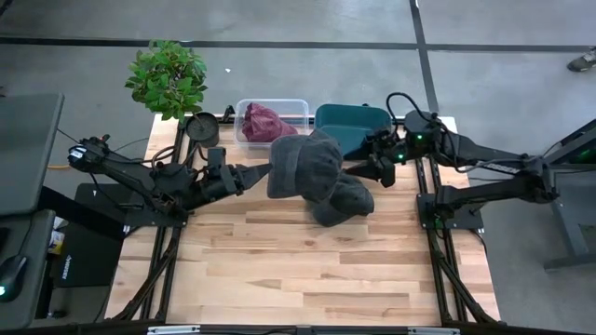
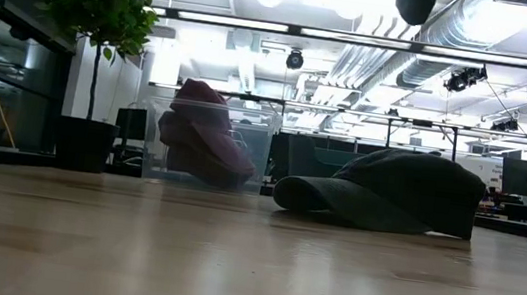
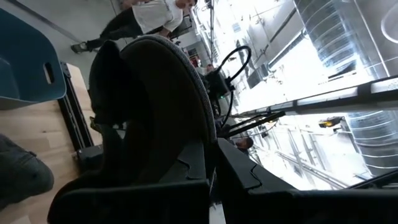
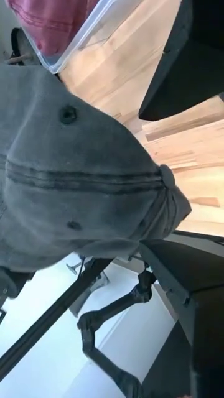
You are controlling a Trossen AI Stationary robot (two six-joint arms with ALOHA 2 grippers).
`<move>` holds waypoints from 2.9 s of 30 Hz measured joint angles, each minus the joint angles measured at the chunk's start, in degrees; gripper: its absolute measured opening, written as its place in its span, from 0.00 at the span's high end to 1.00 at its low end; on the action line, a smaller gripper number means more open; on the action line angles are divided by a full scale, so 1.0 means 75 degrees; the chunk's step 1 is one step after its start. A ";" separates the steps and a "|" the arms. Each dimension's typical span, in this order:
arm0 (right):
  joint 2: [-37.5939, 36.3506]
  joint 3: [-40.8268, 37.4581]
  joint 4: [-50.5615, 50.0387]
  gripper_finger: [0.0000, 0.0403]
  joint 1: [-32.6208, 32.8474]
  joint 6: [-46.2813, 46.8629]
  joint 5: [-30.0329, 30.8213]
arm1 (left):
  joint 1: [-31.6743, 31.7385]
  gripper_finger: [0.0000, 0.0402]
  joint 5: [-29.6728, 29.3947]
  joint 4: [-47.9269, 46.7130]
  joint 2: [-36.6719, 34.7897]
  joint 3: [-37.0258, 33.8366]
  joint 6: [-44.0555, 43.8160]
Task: Pick & Place hat
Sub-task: Put the bottom black cap into the blue bin
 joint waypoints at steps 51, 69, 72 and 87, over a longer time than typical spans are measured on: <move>0.1229 0.0000 0.3296 0.55 0.0024 0.1277 -0.1644 | 0.0003 1.00 -0.0202 0.0202 0.0002 0.0000 0.0023; 0.1227 0.0000 0.3302 0.98 0.0024 0.1225 -0.1732 | 0.0003 1.00 -0.0194 0.0065 0.0002 -0.0003 0.0090; 0.1227 0.0000 0.3302 0.99 0.0024 0.1204 -0.1840 | 0.0003 0.99 -0.0187 -0.0100 0.0002 -0.0003 0.0093; 0.1227 0.0000 0.3235 1.00 0.0000 0.1270 -0.1934 | 0.0003 0.43 -0.0832 -0.0818 0.0005 -0.0006 0.0367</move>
